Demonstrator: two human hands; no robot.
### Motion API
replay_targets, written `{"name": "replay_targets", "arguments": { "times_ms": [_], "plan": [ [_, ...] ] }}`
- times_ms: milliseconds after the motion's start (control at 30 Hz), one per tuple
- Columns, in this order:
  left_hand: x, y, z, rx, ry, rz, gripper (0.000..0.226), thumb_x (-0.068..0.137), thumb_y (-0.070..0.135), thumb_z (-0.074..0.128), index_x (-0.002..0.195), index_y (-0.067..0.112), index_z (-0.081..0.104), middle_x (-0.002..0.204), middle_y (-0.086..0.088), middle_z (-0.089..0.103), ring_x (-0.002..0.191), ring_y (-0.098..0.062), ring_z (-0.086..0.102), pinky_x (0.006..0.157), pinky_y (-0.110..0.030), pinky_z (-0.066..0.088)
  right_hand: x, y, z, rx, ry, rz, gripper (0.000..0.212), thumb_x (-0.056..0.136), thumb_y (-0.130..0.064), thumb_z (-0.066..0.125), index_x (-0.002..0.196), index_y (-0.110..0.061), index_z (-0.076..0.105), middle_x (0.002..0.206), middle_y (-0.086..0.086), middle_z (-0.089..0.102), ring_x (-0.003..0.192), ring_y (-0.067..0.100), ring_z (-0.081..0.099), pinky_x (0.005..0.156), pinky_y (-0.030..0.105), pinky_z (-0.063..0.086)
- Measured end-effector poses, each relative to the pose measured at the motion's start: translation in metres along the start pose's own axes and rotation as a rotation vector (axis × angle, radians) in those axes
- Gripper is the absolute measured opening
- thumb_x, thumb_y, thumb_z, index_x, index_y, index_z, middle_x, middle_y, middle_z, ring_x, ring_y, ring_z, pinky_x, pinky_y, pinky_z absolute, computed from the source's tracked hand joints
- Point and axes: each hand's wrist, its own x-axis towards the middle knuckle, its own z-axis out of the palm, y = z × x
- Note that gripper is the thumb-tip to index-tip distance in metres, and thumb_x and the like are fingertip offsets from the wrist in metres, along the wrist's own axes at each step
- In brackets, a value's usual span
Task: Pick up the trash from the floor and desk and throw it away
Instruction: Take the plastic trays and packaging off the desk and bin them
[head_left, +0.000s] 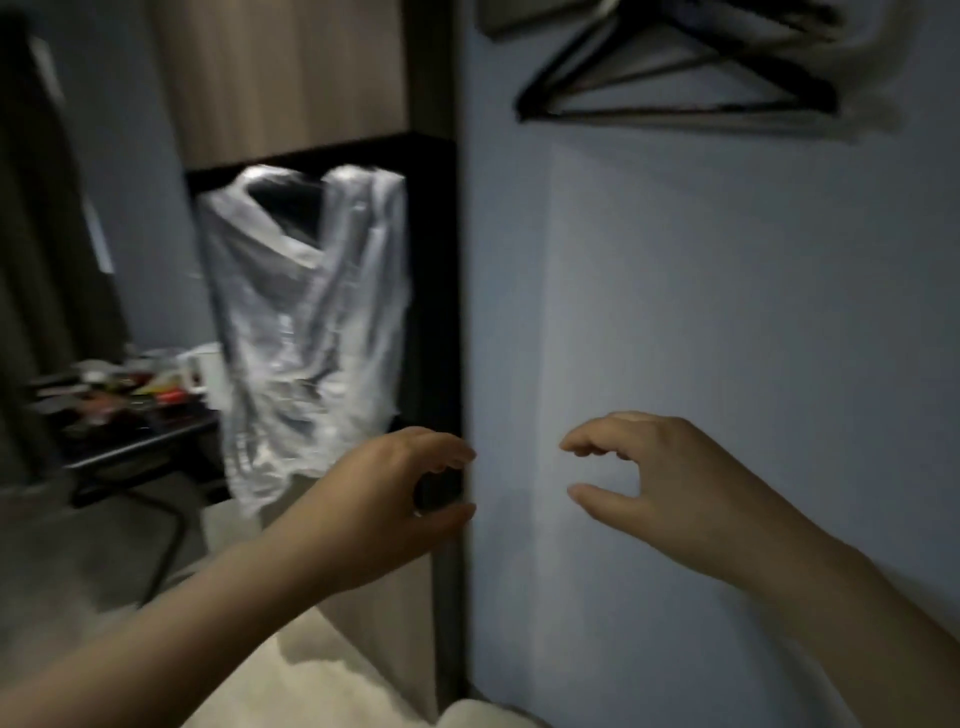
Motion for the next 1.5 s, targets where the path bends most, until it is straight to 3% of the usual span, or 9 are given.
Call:
{"name": "replay_targets", "arguments": {
  "times_ms": [67, 167, 333, 467, 700, 867, 1100, 1333, 1500],
  "plan": [
    [-0.03, -0.028, -0.04, 0.049, 0.06, -0.078, 0.041, 0.079, 0.039, 0.068, 0.119, 0.031, 0.062, 0.112, 0.016, 0.064, 0.099, 0.0, 0.061, 0.087, -0.022, 0.049, 0.029, -0.046, 0.009, 0.025, 0.008, -0.09, 0.034, 0.082, -0.043, 0.061, 0.116, -0.036, 0.06, 0.108, -0.023, 0.059, 0.098, -0.006, 0.052, 0.088, 0.013, 0.042],
    [-0.069, -0.064, -0.09, 0.116, 0.143, -0.176, 0.038, 0.079, 0.039, 0.07, 0.115, 0.031, 0.063, 0.107, 0.018, 0.064, 0.096, 0.0, 0.061, 0.085, -0.024, 0.051, 0.07, -0.108, 0.024, 0.07, -0.006, -0.215, 0.034, 0.082, -0.039, 0.064, 0.115, -0.032, 0.062, 0.107, -0.017, 0.061, 0.096, 0.001, 0.055, 0.085, 0.022, 0.047],
    [-0.117, -0.117, -0.145, 0.239, 0.234, -0.336, 0.041, 0.078, 0.039, 0.071, 0.117, 0.027, 0.064, 0.11, 0.014, 0.065, 0.101, -0.002, 0.061, 0.09, -0.025, 0.05, 0.136, -0.184, 0.059, 0.089, -0.01, -0.411, 0.035, 0.082, -0.04, 0.064, 0.116, -0.033, 0.061, 0.113, -0.021, 0.059, 0.103, -0.004, 0.053, 0.084, 0.011, 0.039],
    [-0.139, -0.158, -0.167, 0.362, 0.258, -0.455, 0.043, 0.079, 0.04, 0.069, 0.12, 0.027, 0.062, 0.112, 0.014, 0.063, 0.102, -0.001, 0.059, 0.09, -0.021, 0.05, 0.19, -0.225, 0.094, 0.146, -0.018, -0.532, 0.035, 0.08, -0.037, 0.066, 0.115, -0.032, 0.063, 0.113, -0.015, 0.063, 0.102, 0.001, 0.057, 0.089, 0.022, 0.044],
    [-0.131, -0.228, -0.193, 0.459, 0.277, -0.619, 0.045, 0.081, 0.048, 0.058, 0.123, 0.032, 0.056, 0.112, 0.017, 0.06, 0.102, 0.004, 0.056, 0.09, -0.021, 0.05, 0.293, -0.255, 0.147, 0.196, -0.039, -0.701, 0.038, 0.081, -0.042, 0.063, 0.118, -0.034, 0.059, 0.114, -0.017, 0.061, 0.105, 0.0, 0.055, 0.09, 0.017, 0.042],
    [-0.114, -0.279, -0.196, 0.495, 0.309, -0.692, 0.046, 0.08, 0.05, 0.054, 0.122, 0.032, 0.056, 0.111, 0.018, 0.059, 0.101, 0.005, 0.055, 0.09, -0.019, 0.049, 0.357, -0.261, 0.179, 0.251, -0.032, -0.75, 0.036, 0.08, -0.044, 0.064, 0.116, -0.035, 0.06, 0.107, -0.018, 0.062, 0.097, -0.003, 0.057, 0.085, 0.015, 0.045],
    [-0.093, -0.352, -0.188, 0.481, 0.313, -0.699, 0.045, 0.082, 0.05, 0.057, 0.124, 0.034, 0.055, 0.115, 0.022, 0.057, 0.105, 0.01, 0.05, 0.092, -0.009, 0.043, 0.42, -0.271, 0.233, 0.252, -0.084, -0.784, 0.041, 0.081, -0.046, 0.065, 0.12, -0.037, 0.057, 0.112, -0.024, 0.059, 0.1, -0.008, 0.053, 0.086, 0.011, 0.042],
    [-0.088, -0.452, -0.201, 0.482, 0.323, -0.669, 0.045, 0.083, 0.044, 0.062, 0.125, 0.029, 0.057, 0.116, 0.017, 0.06, 0.107, 0.004, 0.054, 0.094, -0.019, 0.046, 0.484, -0.309, 0.284, 0.202, -0.07, -0.779, 0.039, 0.081, -0.048, 0.062, 0.119, -0.038, 0.057, 0.107, -0.028, 0.056, 0.095, -0.01, 0.049, 0.081, 0.007, 0.037],
    [-0.101, -0.535, -0.232, 0.469, 0.328, -0.651, 0.046, 0.084, 0.044, 0.062, 0.127, 0.03, 0.054, 0.118, 0.018, 0.058, 0.11, 0.004, 0.052, 0.096, -0.019, 0.045, 0.534, -0.367, 0.319, 0.197, -0.061, -0.76, 0.036, 0.081, -0.046, 0.062, 0.116, -0.036, 0.059, 0.109, -0.025, 0.059, 0.102, -0.006, 0.052, 0.089, 0.014, 0.042]
  ]
}}
